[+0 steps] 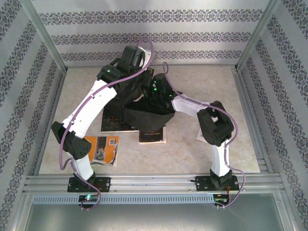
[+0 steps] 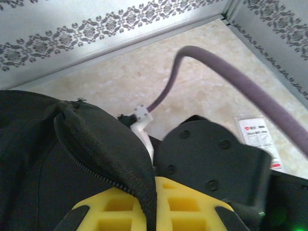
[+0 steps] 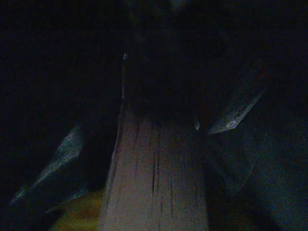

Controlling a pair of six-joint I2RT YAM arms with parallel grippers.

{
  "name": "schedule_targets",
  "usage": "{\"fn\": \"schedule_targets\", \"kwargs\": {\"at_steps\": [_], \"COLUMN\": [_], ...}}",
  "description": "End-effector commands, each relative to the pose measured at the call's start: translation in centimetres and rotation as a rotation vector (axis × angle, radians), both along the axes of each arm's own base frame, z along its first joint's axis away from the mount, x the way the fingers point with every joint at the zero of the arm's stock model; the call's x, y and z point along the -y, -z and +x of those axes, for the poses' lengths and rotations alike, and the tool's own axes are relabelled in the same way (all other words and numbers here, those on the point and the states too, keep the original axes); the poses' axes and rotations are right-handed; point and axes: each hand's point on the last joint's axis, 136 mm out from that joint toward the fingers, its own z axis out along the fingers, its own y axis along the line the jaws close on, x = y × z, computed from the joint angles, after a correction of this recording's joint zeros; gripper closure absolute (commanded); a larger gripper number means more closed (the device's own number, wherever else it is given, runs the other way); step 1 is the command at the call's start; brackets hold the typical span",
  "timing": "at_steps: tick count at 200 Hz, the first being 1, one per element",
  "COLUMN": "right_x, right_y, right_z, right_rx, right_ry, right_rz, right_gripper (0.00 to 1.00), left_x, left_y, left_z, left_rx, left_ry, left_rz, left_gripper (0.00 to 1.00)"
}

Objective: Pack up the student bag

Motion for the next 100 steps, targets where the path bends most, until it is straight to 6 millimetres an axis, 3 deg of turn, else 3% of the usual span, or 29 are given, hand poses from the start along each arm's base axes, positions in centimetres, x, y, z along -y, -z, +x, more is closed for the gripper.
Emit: {"fn": "schedule_targets", "kwargs": {"at_steps": [1,20,42,64,100], "right_x": [-3.1,-3.9,-3.1,-1.6,3.5], "right_y": [-0.5,-1.7,-3.9,-6.3,-7.7], "right_z": [0.8,1.3,0.6,-0.9,-3.4], "right_rx": [0.087,0.157,0.252,0.340,0.393], "right_ry": [-0.052,-0.100,-0.149,-0.206,-0.221], "right_rz": [-0.049,-0.079,-0.111,-0.156,-0.346], "right_gripper": [0.51,0.32,0.16,0.13,0.13], "left_x": [1.1,0.6,-1.0,-3.5,-7.5], "left_y": [-5.8,-4.7,-3.3,-2.0,0.5], "left_z": [1.1,2.0,3.5,5.3,8.3], "left_rx": [0.184,0.167,0.154,0.131,0.065], "left_ry": [0.029,0.002,-0.064,-0.156,-0.297], "left_rz": [-0.075,-0.030,0.025,0.051,0.030], "left_gripper": [1.00,1.00,1.00,1.00,1.00]}}
